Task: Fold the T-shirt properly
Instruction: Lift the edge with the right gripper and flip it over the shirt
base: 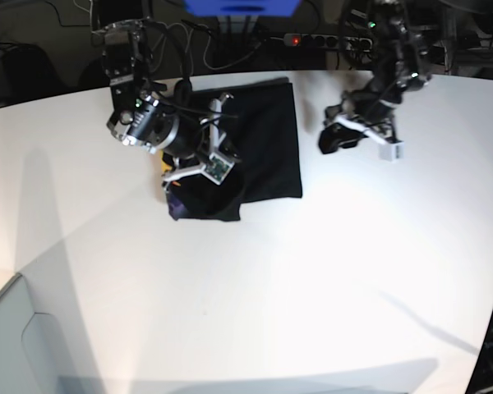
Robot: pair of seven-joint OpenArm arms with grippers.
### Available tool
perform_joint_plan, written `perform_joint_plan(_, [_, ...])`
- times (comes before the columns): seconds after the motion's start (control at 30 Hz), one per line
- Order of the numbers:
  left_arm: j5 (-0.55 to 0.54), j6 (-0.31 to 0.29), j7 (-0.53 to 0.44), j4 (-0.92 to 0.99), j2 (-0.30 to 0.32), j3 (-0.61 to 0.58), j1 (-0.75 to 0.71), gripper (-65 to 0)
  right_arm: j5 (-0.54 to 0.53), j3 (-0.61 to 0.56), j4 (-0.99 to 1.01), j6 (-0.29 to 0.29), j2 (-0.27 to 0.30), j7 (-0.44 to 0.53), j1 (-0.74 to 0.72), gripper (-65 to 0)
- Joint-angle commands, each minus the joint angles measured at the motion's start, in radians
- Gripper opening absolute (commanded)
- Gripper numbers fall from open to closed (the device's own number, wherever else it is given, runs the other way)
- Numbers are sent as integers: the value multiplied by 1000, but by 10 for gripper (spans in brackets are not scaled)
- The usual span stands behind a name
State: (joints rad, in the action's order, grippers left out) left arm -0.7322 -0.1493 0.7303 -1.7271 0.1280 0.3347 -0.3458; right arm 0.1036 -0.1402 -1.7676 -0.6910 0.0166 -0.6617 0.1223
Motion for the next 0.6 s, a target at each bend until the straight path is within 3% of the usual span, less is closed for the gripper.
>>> perform_joint_plan(0.0, [-13, -6, -13, -29, 11, 27, -19, -324, -18, -12, -21, -7, -4, 26, -8, -649])
perform_joint_plan(0.23, [-13, -6, -13, -34, 19, 93, -51, -326, -18, -92, -27, -7, -4, 26, -9, -649])
perform_joint_plan(0.43, [-5, 1, -15, -32, -6, -38, 11, -328, -18, -121, -67, -7, -4, 26, -3, -649])
perform_joint_plan(0.57, [-3, 1, -15, -18, -31, -53, 30, -328, -17, -147, -68, -7, -4, 26, -6, -649])
